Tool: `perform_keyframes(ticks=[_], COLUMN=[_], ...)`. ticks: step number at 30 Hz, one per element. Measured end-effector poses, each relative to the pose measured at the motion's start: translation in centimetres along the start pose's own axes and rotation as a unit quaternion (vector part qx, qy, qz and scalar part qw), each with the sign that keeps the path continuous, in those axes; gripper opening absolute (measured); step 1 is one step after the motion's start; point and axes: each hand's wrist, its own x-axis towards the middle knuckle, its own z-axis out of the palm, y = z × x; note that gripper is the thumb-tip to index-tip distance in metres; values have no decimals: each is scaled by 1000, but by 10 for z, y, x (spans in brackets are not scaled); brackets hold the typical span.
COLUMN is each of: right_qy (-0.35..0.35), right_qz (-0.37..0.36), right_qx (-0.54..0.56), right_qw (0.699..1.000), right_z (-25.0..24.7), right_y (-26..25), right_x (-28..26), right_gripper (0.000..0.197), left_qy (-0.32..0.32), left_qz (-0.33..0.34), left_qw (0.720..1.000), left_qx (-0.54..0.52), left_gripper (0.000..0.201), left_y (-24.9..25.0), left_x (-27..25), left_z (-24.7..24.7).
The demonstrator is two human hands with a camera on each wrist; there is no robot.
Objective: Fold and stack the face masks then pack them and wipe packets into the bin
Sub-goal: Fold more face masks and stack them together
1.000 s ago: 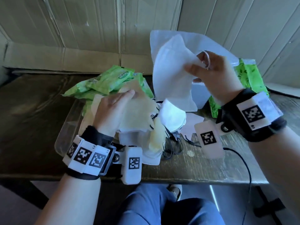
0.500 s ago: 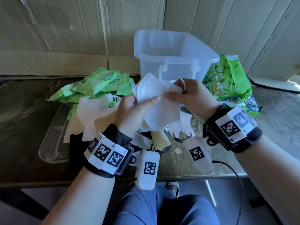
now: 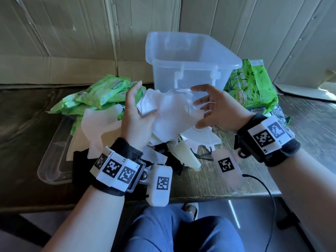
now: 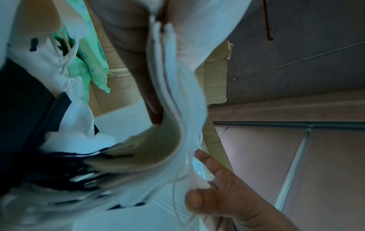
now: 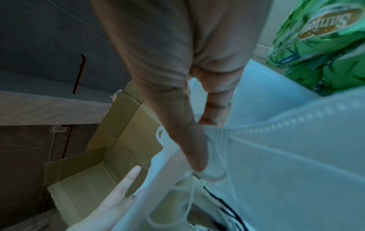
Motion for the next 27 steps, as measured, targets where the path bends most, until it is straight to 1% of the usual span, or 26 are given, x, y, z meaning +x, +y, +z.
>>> perform_keyframes(ticks=[1, 3, 4, 5, 8, 10, 12, 15, 18, 19, 21, 22, 23, 25, 26, 27], right_qy=[-1, -6, -12, -19, -35, -25, -18, -26, -24, -15, 29, 68, 115, 217, 257, 278], right_qz=[6, 18, 23, 28, 40, 41, 37, 27, 20, 20, 10, -1, -14, -61, -90, -115], right_qx=[3, -13, -30, -51, -117, -142, -157, -144, -112, -117, -158, -171, -161, -72, -10, 55], right_qw=[1000, 1000, 999, 998, 992, 989, 987, 989, 993, 993, 987, 983, 980, 972, 962, 952], right_z=[-1, -1, -1, -2, -1, 1, 1, -1, -10, -14, -23, -27, -30, -33, -32, -28], right_y=[1, 2, 4, 6, 13, 17, 21, 24, 20, 19, 17, 15, 11, 2, -6, -14], right_x=[0, 0, -1, -1, -1, 0, 2, 3, 1, 0, 0, 2, 2, 0, -2, -5], right_gripper=[88, 83, 80, 76, 61, 51, 47, 55, 67, 68, 65, 62, 58, 52, 49, 45], left_qy=[7, 21, 26, 28, 18, 9, 11, 25, 28, 27, 19, 13, 7, -7, -19, -32], left_qz=[13, 20, 12, -1, -20, -19, -23, -43, -57, -64, -72, -72, -71, -64, -66, -70], left_qw=[1000, 1000, 1000, 1000, 1000, 1000, 1000, 999, 997, 996, 995, 994, 994, 994, 995, 995], left_qx=[1, 8, 10, 9, 13, 12, 16, 19, 47, 57, 72, 77, 84, 85, 75, 55], left_gripper=[62, 48, 39, 35, 39, 32, 24, 22, 30, 33, 36, 37, 37, 34, 32, 28], left_y=[0, -1, -1, -3, -4, -2, -2, -3, -2, -1, 1, 2, 2, 3, 3, 5], left_x=[0, 0, 1, 2, 1, 0, 0, 2, 4, 4, 4, 3, 3, 1, 0, -1], left_z=[0, 1, 0, 0, 0, -1, -1, -2, -5, -7, -9, -10, -10, -8, -6, -3])
